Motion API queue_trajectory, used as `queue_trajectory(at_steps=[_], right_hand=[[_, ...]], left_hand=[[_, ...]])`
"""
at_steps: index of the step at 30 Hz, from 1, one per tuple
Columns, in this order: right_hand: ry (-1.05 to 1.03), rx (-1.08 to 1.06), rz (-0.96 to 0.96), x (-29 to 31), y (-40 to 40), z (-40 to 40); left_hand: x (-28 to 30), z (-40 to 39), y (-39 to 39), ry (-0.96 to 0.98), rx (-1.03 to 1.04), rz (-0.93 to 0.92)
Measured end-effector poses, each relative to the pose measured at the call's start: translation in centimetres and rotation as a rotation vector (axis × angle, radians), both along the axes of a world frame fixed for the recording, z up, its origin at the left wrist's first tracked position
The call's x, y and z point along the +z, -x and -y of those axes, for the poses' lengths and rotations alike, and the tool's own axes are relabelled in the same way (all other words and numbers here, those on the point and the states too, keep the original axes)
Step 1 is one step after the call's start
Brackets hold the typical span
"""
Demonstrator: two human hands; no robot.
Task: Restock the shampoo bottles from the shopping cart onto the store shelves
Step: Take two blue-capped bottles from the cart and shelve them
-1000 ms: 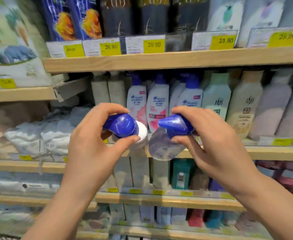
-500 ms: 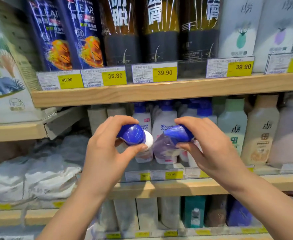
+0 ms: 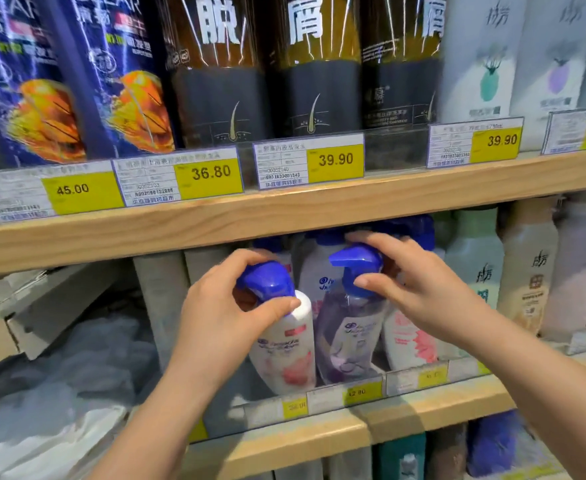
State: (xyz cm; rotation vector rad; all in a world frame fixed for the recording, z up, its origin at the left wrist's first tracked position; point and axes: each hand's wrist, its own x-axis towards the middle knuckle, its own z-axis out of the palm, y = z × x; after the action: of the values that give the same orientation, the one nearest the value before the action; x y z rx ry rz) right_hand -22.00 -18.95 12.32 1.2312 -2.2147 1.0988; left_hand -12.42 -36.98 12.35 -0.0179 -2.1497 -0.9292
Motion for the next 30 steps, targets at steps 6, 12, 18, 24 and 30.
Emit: queue_trajectory(at_steps=[6,12,18,24,30], right_hand=[[0.068,0.012,0.132,-0.9,2.7,2.0],[0.131,0.021,0.102,-2.9,3.3,3.4],[-0.072,-0.079,-0.155,-3.3,3.1,3.2],[-0.477,-0.460,-0.437,-3.7,2.6,3.1],[-0.536,-0.462,-0.310,-2.2,1.6,3.3]], left_hand=[[0.1,0.6,2.7,-0.255,0.065,0.008],[-1.6,0.7,5.8,-0.411,0.009,-0.010],[-3.1,1.8,6.8,-0.356,0.004,-0.005],[-4.8,1.9,5.4,-0.377,-0.055,0.080],[-6.8,2.1,4.6,-0.444,-0.062,0.210]])
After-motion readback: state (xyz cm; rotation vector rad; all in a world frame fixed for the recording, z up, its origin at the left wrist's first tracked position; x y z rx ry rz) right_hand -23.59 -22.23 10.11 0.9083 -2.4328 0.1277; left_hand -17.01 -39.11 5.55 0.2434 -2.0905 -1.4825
